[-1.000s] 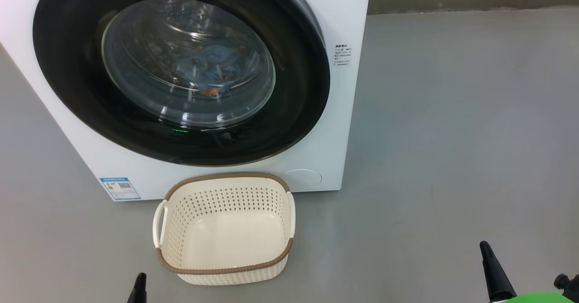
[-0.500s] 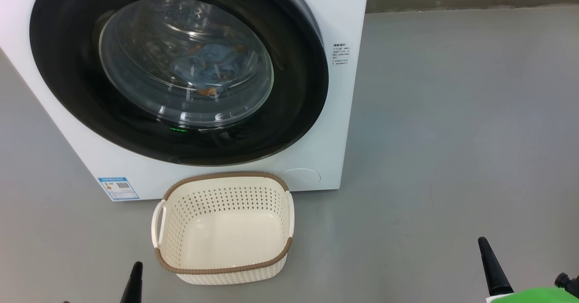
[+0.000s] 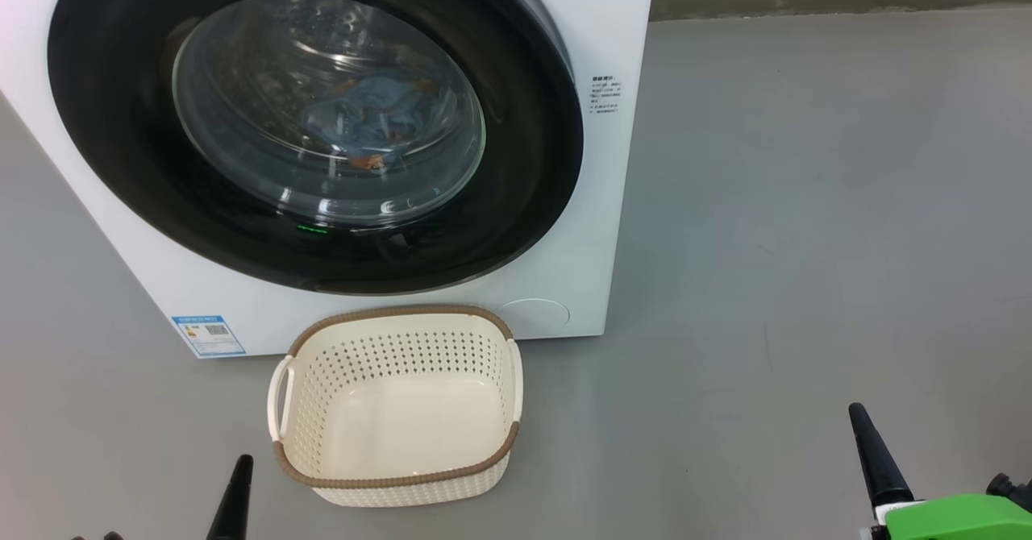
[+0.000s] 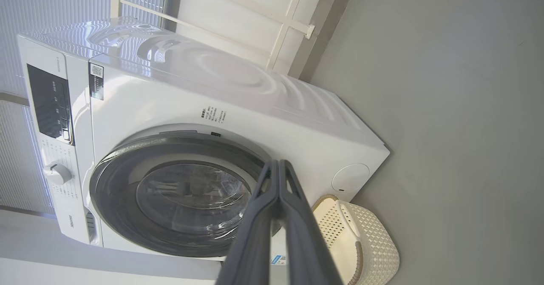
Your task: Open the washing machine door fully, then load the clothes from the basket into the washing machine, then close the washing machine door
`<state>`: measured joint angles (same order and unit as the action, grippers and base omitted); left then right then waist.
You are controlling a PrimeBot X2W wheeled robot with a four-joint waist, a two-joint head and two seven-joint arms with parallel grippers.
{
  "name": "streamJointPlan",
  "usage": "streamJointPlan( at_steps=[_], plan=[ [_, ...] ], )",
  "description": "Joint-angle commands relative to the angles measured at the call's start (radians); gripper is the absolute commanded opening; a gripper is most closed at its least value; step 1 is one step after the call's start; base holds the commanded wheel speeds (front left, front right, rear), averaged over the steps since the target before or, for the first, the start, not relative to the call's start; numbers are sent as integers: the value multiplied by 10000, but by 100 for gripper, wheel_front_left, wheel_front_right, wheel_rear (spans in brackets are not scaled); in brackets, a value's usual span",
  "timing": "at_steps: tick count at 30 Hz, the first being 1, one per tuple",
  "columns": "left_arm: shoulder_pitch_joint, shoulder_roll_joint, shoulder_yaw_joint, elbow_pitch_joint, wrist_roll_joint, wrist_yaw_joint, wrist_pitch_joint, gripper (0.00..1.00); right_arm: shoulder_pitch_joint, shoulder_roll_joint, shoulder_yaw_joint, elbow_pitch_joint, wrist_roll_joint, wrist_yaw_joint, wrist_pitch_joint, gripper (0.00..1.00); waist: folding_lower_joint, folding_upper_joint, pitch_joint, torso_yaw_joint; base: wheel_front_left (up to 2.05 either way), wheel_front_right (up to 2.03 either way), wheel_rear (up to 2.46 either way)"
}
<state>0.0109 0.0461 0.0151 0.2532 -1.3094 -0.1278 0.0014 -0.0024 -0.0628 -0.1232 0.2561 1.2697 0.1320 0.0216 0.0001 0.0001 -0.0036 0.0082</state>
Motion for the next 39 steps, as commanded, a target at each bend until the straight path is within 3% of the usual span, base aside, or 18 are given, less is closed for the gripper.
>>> streamJointPlan(
  at_steps=[1, 29, 39],
  plan=[
    [-546, 181, 330, -180, -311, -23, 82, 0, -478, -34, 104, -231, 322, 0, 84, 0, 0, -1, 3, -4, 0, 0, 0],
    [-1162, 209, 752, -89, -3149, -29, 922, 0, -1048, 124, 90, -115, 3349, -13, 910, 0, -1, -1, 66, -81, 0, 0, 0],
    [-1171, 191, 782, -87, -3163, -29, 953, 0, -1055, 126, 90, -113, 3386, -13, 919, 0, -1, -1, 67, -82, 0, 0, 0]
  ],
)
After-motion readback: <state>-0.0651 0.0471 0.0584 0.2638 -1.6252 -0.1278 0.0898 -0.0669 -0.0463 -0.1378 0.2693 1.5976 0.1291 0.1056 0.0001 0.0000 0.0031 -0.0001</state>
